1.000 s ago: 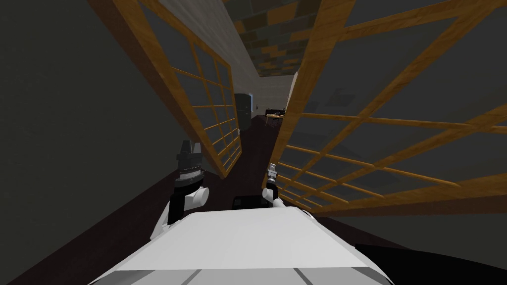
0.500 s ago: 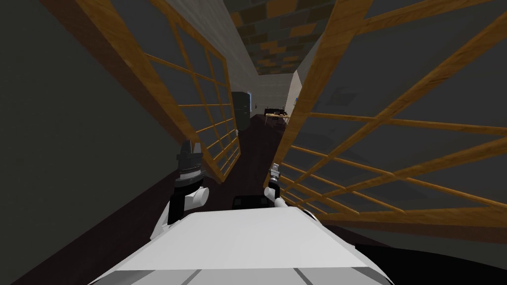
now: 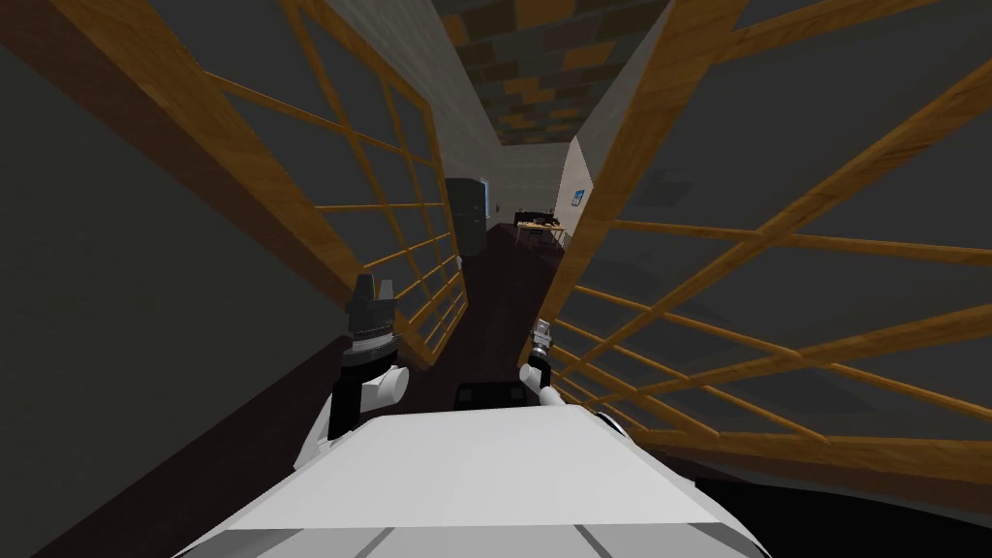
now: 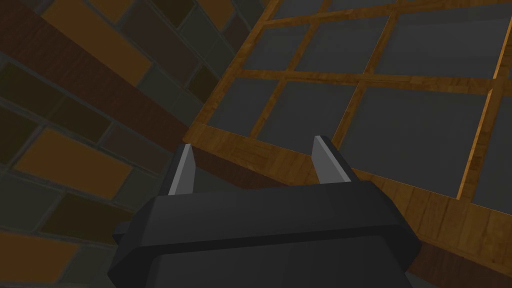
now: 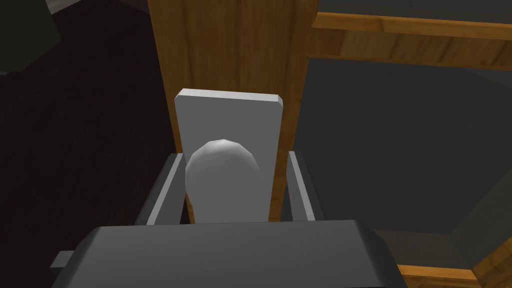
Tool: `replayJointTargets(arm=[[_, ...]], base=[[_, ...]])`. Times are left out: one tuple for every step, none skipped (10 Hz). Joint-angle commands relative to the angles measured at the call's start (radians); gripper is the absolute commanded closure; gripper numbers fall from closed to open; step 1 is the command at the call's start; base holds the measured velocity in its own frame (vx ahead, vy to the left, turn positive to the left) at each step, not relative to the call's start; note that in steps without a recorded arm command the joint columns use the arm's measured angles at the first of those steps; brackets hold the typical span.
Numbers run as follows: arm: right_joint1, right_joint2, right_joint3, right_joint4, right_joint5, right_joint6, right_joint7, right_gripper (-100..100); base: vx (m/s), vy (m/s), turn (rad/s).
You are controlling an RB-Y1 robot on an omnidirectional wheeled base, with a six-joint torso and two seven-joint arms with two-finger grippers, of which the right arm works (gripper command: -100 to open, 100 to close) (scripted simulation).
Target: Push the door open
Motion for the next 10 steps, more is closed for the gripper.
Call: replayJointTargets(arm=[[-0.012,-0.013,-0.013,0.037,-0.005,-0.022,-0.018,100],[-0.014,-0.017,-0.034,0.04,-0.024,-0.03,-0.014,100],[-0.015,-0.018,-0.04,0.04,-0.029,-0.031,-0.013,100],[-0.015,-0.018,-0.04,0.04,-0.029,-0.031,-0.013,100],[-0.016,-0.018,-0.055,0.042,-0.043,-0.037,-0.01,100],[-0.017,-0.018,-0.065,0.043,-0.052,-0.04,-0.008,100],[-0.018,-0.017,-0.074,0.044,-0.06,-0.043,-0.006,100],[-0.018,-0.017,-0.074,0.044,-0.06,-0.043,-0.006,100],[-0.019,-0.016,-0.086,0.045,-0.072,-0.047,-0.004,100],[-0.019,-0.014,-0.094,0.046,-0.079,-0.05,-0.002,100]], base=[[0.073,-0.003,0.011],[0.141,0.001,-0.049],[0.185,0.016,-0.097],[0.122,-0.002,-0.044],[0.144,-0.001,-0.057],[0.209,-0.008,-0.086],[0.2,-0.008,-0.066],[0.141,-0.003,-0.01],[0.173,0.007,-0.029],[0.189,0.015,-0.087]])
